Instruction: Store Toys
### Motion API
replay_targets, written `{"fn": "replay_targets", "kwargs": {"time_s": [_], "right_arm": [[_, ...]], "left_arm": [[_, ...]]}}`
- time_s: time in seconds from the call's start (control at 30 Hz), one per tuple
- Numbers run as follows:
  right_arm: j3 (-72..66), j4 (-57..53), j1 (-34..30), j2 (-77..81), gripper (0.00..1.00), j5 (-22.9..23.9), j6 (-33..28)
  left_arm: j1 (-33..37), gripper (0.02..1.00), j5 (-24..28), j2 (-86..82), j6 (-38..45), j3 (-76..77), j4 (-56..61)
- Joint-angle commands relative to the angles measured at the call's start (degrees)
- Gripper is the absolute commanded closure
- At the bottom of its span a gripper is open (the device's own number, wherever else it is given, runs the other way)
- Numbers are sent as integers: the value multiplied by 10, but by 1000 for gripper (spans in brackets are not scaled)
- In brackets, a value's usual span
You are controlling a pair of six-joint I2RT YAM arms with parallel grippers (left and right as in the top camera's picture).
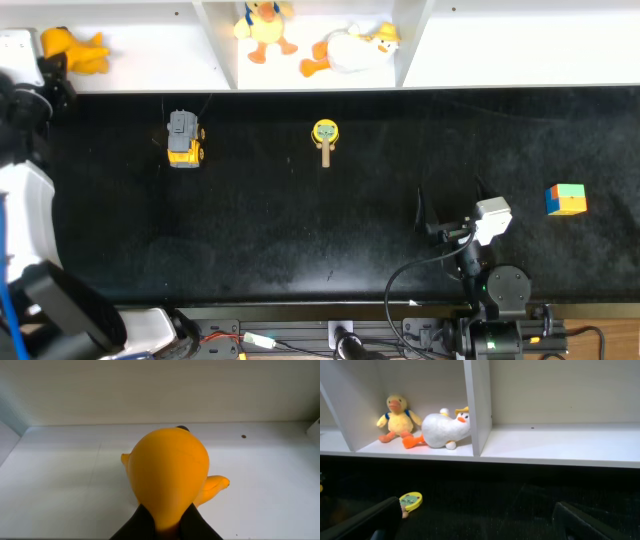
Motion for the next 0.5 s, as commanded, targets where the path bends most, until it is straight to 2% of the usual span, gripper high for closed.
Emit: {"fn": "replay_targets", "kwargs": {"time_s": [0.03,0.1,0.5], "right_arm": [[-8,4,3,-4,7,6,2],[-8,4,3,-4,7,6,2],[-8,4,3,-4,5,6,2]], "left_arm": [[-6,941,-43,13,-18,36,12],[-9,934,-58,22,-18,45,12],[-31,936,-58,88,-29,112,-18]]}}
